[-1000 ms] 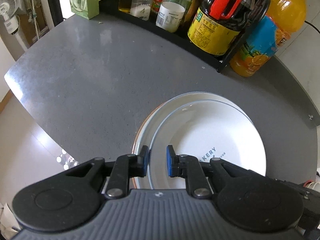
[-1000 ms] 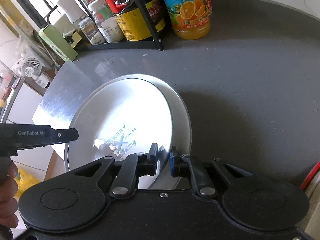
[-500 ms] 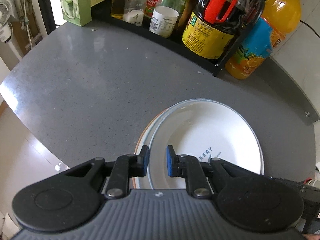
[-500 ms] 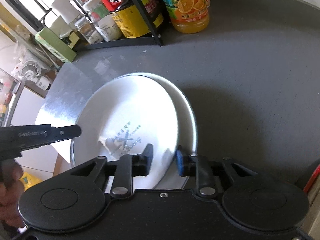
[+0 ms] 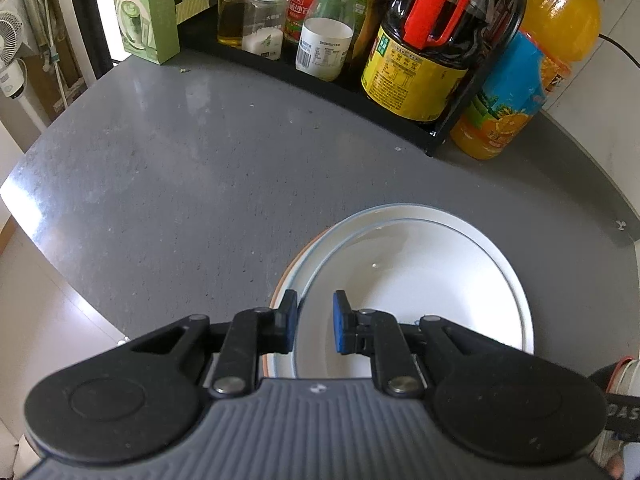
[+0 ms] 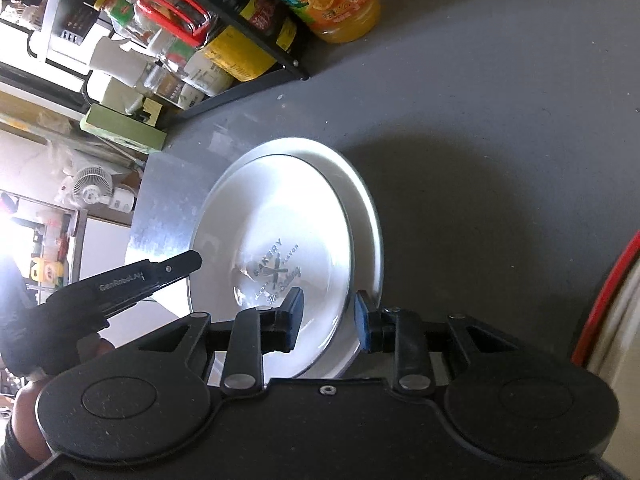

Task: Organize plates and bowls
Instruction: 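Open both tools to release the 'Bakery' plate and withdraw, then move both tools to the nested white and red bowl stack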

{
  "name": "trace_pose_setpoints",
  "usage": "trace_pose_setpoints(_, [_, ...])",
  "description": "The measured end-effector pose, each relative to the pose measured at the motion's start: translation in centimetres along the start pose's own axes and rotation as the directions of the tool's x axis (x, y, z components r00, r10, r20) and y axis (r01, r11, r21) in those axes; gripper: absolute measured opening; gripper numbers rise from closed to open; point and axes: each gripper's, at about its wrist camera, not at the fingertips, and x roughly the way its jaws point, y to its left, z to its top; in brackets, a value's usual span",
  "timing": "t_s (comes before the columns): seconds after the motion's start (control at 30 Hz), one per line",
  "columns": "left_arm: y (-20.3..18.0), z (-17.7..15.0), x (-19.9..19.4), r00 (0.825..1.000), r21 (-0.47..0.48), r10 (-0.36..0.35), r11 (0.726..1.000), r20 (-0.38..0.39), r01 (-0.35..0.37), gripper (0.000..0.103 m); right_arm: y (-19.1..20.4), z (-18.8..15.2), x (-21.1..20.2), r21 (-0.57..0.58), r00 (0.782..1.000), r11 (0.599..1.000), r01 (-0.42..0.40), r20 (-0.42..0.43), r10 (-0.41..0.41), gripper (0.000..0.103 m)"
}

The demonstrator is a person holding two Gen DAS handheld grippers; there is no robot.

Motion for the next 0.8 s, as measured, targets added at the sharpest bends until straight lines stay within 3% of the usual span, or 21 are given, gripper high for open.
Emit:
trace_pose_setpoints(0.43, [-0.5, 0.3, -0.1, 1.000, 0.002, 0.007, 1.000, -0.014, -0.007, 0.016, 0.3, -1.0, -3.4, -0.065, 0.997, 0.998, 0.012, 0.080, -0.007, 0.028])
trace_pose_setpoints(0.5, [-0.8, 0.3, -0.4, 1.000, -0.001, -0.024, 1.000, -0.012, 0.024, 0.016, 0.3, -1.0, -4.5, -0.085, 0.994, 0.996, 0.012, 0.106, -0.003, 0.033])
trace_pose_setpoints(0.6, [-1.6, 0.2, -1.1, 1.000, -0.004, 0.005, 1.000, -0.013, -0.005, 0.016, 0.1, -1.0, -6.4, -0.115, 0.986, 0.993, 0.031, 0.168, -0.011, 0.044])
trace_pose_setpoints(0.67, [-2.7, -0.1, -1.8, 1.000, 0.021, 0.004, 1.000, -0.013, -0.004, 0.016, -0.2, -0.9, -7.7, -0.131, 0.979, 0.991, 0.039, 0.205, -0.011, 0.046])
trace_pose_setpoints(0.7, [-3.3, -0.2, -2.2, 1.000, 0.031, -0.006, 1.000, -0.010, 0.006, 0.017, -0.5, -0.8, -8.4, -0.135, 0.975, 0.990, 0.035, 0.220, -0.005, 0.049])
trace_pose_setpoints(0.77, [-4.4, -0.3, -3.1, 1.000, 0.046, -0.022, 0.999, 0.000, 0.022, 0.030, -0.9, -0.7, -9.5, -0.147, 0.969, 0.989, 0.036, 0.248, 0.002, 0.055])
trace_pose_setpoints(0.8, [-5.0, -0.5, -3.5, 1.000, 0.049, -0.023, 0.999, 0.008, 0.023, 0.043, -1.1, -0.7, -9.9, -0.156, 0.965, 0.987, 0.040, 0.261, 0.002, 0.059])
